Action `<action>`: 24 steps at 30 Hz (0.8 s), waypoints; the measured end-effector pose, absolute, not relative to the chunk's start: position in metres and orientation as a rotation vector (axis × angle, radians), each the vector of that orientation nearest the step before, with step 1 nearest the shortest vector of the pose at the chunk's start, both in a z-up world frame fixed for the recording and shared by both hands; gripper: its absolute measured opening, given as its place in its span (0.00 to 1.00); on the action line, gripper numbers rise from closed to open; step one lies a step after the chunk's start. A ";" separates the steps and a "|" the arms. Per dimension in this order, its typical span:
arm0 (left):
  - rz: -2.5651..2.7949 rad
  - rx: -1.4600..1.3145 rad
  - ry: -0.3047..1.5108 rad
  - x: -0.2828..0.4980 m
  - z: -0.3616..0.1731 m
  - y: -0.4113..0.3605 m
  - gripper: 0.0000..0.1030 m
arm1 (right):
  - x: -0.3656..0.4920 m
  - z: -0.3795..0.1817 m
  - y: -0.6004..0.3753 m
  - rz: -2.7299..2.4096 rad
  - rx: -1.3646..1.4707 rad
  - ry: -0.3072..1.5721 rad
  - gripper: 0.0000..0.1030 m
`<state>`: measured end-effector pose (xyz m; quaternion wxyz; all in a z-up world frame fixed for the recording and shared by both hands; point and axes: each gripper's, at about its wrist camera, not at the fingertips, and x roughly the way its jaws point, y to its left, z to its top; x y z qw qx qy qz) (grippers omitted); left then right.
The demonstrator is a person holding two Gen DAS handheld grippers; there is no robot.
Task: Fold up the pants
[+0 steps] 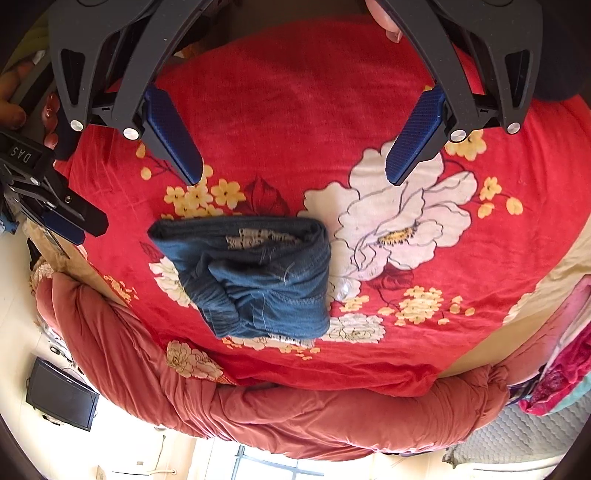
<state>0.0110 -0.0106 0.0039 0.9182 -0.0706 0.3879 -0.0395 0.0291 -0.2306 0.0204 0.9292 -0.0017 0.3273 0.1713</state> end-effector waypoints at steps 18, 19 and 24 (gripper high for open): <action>-0.071 -0.150 0.829 0.016 -0.005 -0.010 0.91 | 0.035 0.006 -0.230 0.347 0.004 0.717 0.95; -0.071 -0.150 0.829 0.016 -0.005 -0.010 0.91 | 0.035 0.006 -0.231 0.345 0.006 0.717 0.95; -0.077 -0.148 0.830 0.017 -0.005 -0.011 0.91 | 0.036 0.006 -0.233 0.343 0.010 0.716 0.95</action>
